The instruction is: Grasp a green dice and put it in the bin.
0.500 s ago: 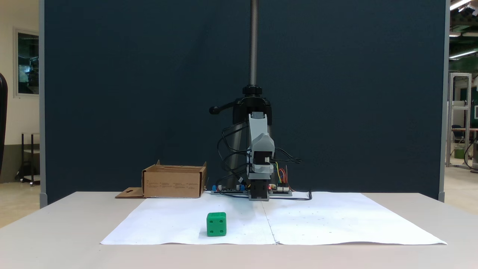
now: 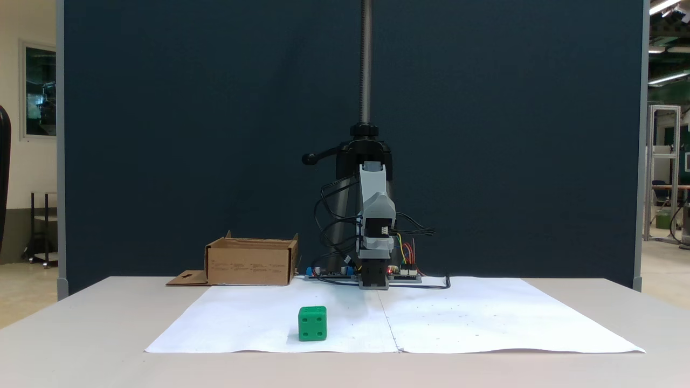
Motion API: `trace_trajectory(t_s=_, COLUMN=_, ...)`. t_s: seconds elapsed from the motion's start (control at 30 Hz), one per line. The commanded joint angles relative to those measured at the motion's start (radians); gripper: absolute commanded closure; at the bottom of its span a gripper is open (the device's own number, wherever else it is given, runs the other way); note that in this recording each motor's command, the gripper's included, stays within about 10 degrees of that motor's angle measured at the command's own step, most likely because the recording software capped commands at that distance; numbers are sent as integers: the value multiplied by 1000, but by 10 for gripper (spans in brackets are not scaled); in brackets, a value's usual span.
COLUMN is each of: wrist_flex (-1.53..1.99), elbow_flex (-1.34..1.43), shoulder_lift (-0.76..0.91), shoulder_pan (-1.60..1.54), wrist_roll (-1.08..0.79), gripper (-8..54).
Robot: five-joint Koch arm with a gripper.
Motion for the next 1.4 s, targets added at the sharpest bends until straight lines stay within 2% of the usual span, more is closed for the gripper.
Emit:
trace_trajectory(t_s=0.0, wrist_flex=-15, elbow_flex=66, shoulder_lift=107, shoulder_pan=9, wrist_roll=-43, gripper=20)
trace_trajectory(t_s=0.43, wrist_flex=-21, elbow_flex=66, shoulder_lift=110, shoulder_pan=23, wrist_roll=-46, gripper=21)
trace_trajectory(t_s=0.77, wrist_flex=2, elbow_flex=0, shoulder_lift=120, shoulder_pan=52, wrist_roll=-48, gripper=52)
trace_trajectory(t_s=1.37, wrist_flex=862, elbow_flex=-454, shoulder_lift=114, shoulder_pan=158, wrist_roll=-46, gripper=50)
